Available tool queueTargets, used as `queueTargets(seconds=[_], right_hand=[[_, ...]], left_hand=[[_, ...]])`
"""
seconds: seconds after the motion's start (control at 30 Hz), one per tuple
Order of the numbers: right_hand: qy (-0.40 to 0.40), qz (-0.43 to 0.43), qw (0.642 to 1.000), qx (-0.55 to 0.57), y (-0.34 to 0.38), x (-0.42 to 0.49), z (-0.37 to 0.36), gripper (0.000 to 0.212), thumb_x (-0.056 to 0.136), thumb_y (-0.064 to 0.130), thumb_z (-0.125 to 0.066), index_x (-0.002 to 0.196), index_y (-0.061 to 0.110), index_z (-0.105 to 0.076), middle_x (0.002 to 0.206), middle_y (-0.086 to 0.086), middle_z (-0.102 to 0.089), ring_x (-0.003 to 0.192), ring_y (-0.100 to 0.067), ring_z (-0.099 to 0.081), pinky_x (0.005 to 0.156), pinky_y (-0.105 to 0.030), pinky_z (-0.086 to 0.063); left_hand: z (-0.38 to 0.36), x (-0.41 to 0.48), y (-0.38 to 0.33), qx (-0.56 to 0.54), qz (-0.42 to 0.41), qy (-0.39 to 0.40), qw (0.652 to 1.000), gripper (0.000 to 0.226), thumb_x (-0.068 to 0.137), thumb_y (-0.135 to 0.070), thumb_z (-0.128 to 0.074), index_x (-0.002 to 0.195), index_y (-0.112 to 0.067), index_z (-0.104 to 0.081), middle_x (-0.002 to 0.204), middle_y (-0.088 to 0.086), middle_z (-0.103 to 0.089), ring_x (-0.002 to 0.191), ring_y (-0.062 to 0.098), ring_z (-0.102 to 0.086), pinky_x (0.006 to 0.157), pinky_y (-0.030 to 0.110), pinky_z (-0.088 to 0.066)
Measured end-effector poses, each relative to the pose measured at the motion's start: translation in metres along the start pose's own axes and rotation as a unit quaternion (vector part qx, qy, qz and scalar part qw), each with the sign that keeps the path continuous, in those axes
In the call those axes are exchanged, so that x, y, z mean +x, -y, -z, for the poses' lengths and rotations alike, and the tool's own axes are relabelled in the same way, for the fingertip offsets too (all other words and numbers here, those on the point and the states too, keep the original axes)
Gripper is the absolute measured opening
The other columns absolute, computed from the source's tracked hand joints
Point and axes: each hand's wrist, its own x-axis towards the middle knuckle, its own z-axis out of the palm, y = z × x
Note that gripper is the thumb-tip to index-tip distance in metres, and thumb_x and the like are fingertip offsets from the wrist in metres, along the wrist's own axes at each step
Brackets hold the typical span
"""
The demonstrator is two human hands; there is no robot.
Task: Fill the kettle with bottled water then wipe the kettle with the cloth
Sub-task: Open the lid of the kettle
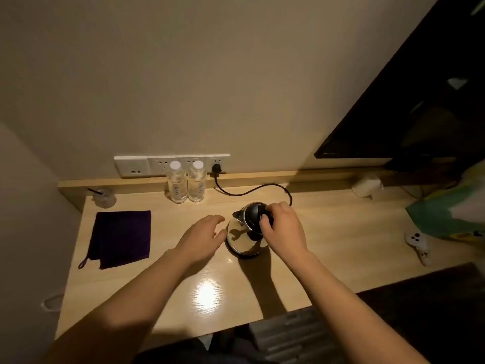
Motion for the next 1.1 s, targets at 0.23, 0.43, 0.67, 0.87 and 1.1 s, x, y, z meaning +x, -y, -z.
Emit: queueTargets(seconds=[0.23,0.43,0.67,0.87,1.1], right_hand=[[0.077,-0.1,0.992,-0.002,-0.002,0.033,-0.008,0.039,0.098,0.035,-0.061,0.125,0.007,-0.064,0.12,-0.01,-0.058,0.091,-0.023,-0.061,0.082,-0.038,-0.059],[0.053,-0.13,0.99,-0.019,-0.001,0.036,-0.018,0.036,0.097,0.032,-0.063,0.123,0.007,-0.065,0.123,-0.009,-0.051,0.08,-0.02,-0.054,0.077,-0.034,-0.054],[0.035,-0.112,0.993,-0.003,-0.004,0.035,-0.024,0.028,0.099,0.027,-0.058,0.111,0.003,-0.069,0.118,-0.009,-0.052,0.077,-0.02,-0.053,0.068,-0.031,-0.042],[0.039,-0.079,0.996,0.027,-0.015,0.035,-0.024,0.028,0.098,0.028,-0.06,0.11,0.005,-0.071,0.108,-0.002,-0.047,0.078,-0.018,-0.053,0.067,-0.029,-0.043],[0.063,-0.062,0.98,0.18,-0.046,0.041,-0.005,0.035,0.096,0.026,-0.068,0.129,0.013,-0.07,0.109,0.001,-0.058,0.093,-0.013,-0.061,0.075,-0.024,-0.056]], left_hand=[[0.001,0.036,0.001,-0.177,0.01,0.083,0.981,0.079,0.083,-0.033,-0.08,0.152,-0.033,-0.041,0.154,-0.003,-0.05,0.14,0.017,-0.048,0.109,0.029,-0.042],[-0.005,0.05,0.0,-0.238,-0.005,0.084,0.968,0.068,0.081,-0.026,-0.084,0.143,-0.031,-0.055,0.139,-0.006,-0.063,0.13,0.009,-0.056,0.114,0.031,-0.042],[-0.012,0.05,0.001,-0.249,0.001,0.073,0.966,0.063,0.082,-0.026,-0.083,0.14,-0.034,-0.059,0.136,-0.009,-0.067,0.128,0.005,-0.058,0.112,0.026,-0.042],[-0.018,0.042,-0.004,-0.266,0.014,0.04,0.963,0.063,0.081,-0.025,-0.085,0.137,-0.037,-0.061,0.13,-0.011,-0.069,0.121,0.001,-0.061,0.106,0.019,-0.043],[-0.026,0.034,-0.006,-0.283,0.028,0.02,0.958,0.065,0.08,-0.019,-0.085,0.138,-0.037,-0.061,0.126,-0.017,-0.069,0.117,-0.013,-0.058,0.097,0.005,-0.042]])
